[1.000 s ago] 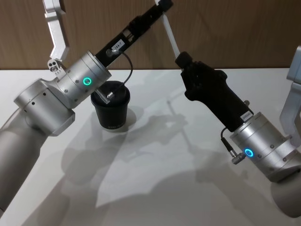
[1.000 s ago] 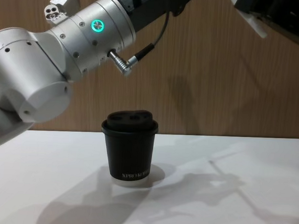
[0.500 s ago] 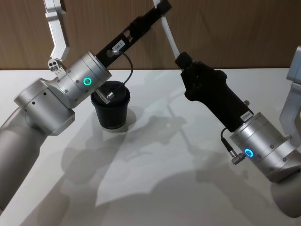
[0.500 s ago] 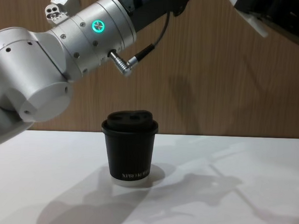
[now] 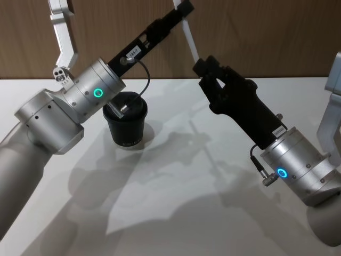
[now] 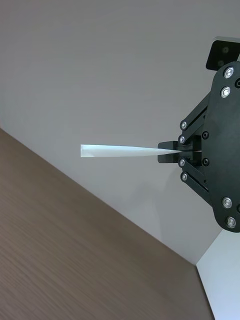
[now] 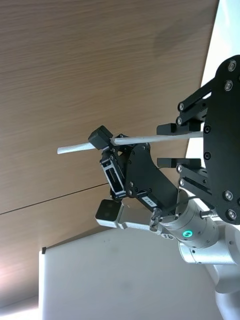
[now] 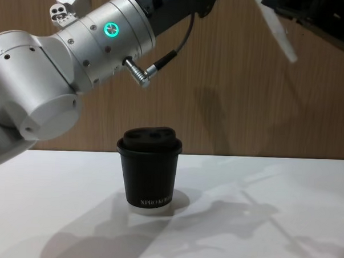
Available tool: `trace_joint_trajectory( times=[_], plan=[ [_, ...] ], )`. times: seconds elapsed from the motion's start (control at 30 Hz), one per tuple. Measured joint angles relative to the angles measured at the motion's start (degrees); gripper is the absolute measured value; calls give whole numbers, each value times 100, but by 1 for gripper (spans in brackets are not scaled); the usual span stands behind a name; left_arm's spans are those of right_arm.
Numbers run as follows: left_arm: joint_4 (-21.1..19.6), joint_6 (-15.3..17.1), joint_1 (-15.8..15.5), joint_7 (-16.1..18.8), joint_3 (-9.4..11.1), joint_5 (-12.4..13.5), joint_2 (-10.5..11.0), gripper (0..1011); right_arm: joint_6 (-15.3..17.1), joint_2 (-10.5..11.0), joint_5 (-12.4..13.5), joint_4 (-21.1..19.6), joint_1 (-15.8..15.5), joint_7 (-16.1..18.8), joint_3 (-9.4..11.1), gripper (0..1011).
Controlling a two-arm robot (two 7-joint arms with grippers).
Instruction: Pick up the straw with one hand, pass it to the other hand, and insert it into the cup.
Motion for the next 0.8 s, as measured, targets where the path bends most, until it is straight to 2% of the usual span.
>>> trace_joint_trajectory(
  times=[0.07,0.2,0.3,0.47,0.7,0.8],
  plan=[
    [-15,-5,6,4,4,-7,8,6,0,0,0,0,0,0,0,291],
    [-68,-23,24,27,7,-26,35,5,0,0,0,0,0,0,0,466],
    [-136,-62,46,78,7,-30,73,5,0,0,0,0,0,0,0,523],
    [-264,-168,82,179,-3,19,155,6,0,0,0,0,0,0,0,707],
    [-526,-434,157,393,-15,281,362,6,0,0,0,0,0,0,0,903],
    [-700,-611,201,520,-14,487,513,6,0,0,0,0,0,0,0,982]
  ],
)
